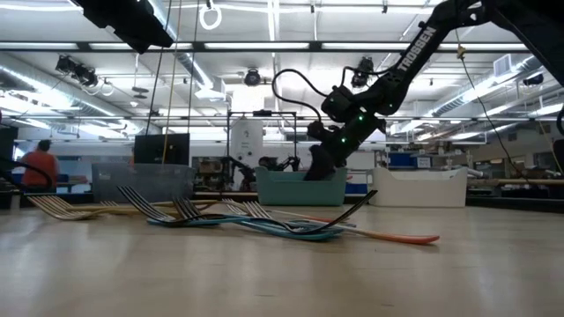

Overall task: Sort silverware by color (type)
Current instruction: Put the orange fork into the blue bin

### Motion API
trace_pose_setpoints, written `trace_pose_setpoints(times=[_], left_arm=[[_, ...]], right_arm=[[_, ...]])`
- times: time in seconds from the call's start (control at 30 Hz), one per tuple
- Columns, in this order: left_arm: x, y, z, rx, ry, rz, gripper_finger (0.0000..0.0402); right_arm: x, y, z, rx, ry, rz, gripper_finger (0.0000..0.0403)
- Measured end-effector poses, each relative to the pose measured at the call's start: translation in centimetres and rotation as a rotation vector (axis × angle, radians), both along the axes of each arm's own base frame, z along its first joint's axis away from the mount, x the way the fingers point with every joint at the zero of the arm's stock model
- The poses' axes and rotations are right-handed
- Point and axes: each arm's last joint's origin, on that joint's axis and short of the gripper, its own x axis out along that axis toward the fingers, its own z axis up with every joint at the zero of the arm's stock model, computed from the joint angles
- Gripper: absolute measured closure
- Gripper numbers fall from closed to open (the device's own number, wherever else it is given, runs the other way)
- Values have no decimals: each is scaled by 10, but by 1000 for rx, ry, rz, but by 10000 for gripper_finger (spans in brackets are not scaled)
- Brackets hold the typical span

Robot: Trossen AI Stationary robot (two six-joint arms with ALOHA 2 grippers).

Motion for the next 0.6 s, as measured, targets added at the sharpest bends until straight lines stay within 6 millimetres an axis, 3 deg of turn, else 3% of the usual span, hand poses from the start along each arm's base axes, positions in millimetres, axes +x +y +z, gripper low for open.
trace_pose_setpoints(times=[0.43, 0.6], left_arm=[[0, 0, -1, 2, 7, 0, 351], [0, 0, -1, 3, 7, 0, 351]], right_arm=[[5, 2, 15, 69, 121, -1, 246], [3, 2, 12, 42, 176, -36, 239]])
